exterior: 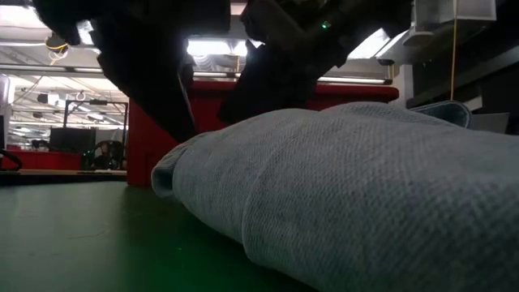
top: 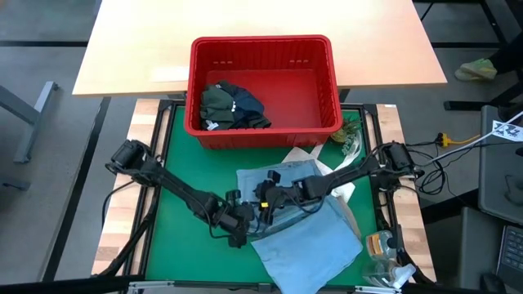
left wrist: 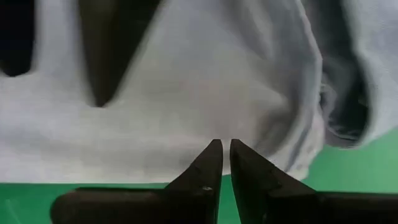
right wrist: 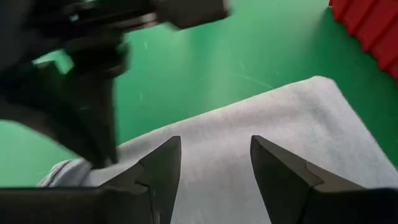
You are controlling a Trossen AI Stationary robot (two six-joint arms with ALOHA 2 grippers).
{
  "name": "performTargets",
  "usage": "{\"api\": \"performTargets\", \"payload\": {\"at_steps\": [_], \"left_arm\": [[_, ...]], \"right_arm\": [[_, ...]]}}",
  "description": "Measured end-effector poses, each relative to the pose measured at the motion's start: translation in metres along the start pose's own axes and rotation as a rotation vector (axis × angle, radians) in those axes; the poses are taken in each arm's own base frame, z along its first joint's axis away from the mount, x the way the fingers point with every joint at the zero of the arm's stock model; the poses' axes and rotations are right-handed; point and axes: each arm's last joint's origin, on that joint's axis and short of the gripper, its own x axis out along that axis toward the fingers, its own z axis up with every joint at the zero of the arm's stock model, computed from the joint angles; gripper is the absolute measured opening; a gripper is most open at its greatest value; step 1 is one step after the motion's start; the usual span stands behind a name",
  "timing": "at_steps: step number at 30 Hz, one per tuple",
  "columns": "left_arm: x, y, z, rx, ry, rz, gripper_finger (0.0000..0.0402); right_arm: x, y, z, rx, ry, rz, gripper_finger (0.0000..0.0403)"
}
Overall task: Fold Laundry from Bin
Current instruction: Fold the light blue jeans
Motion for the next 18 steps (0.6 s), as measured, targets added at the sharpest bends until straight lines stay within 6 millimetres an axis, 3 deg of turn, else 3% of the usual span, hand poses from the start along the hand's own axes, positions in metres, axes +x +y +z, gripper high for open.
{"api": "performTargets", "payload": {"at_steps": [11,18], "left_arm": [[0.010,-0.009,-0.005,0.015,0.012,-0.023,0.0002],[0.020,-0.015,-0.013,0.010,0.103,-0.111,0.0001]], "right_arm": [[0.044,-0.008,-0.025,0.038,0.049,0.085,0.0193],[0.056,-0.019,-0.034,0.094,0.094,0.051,0.0193]]}}
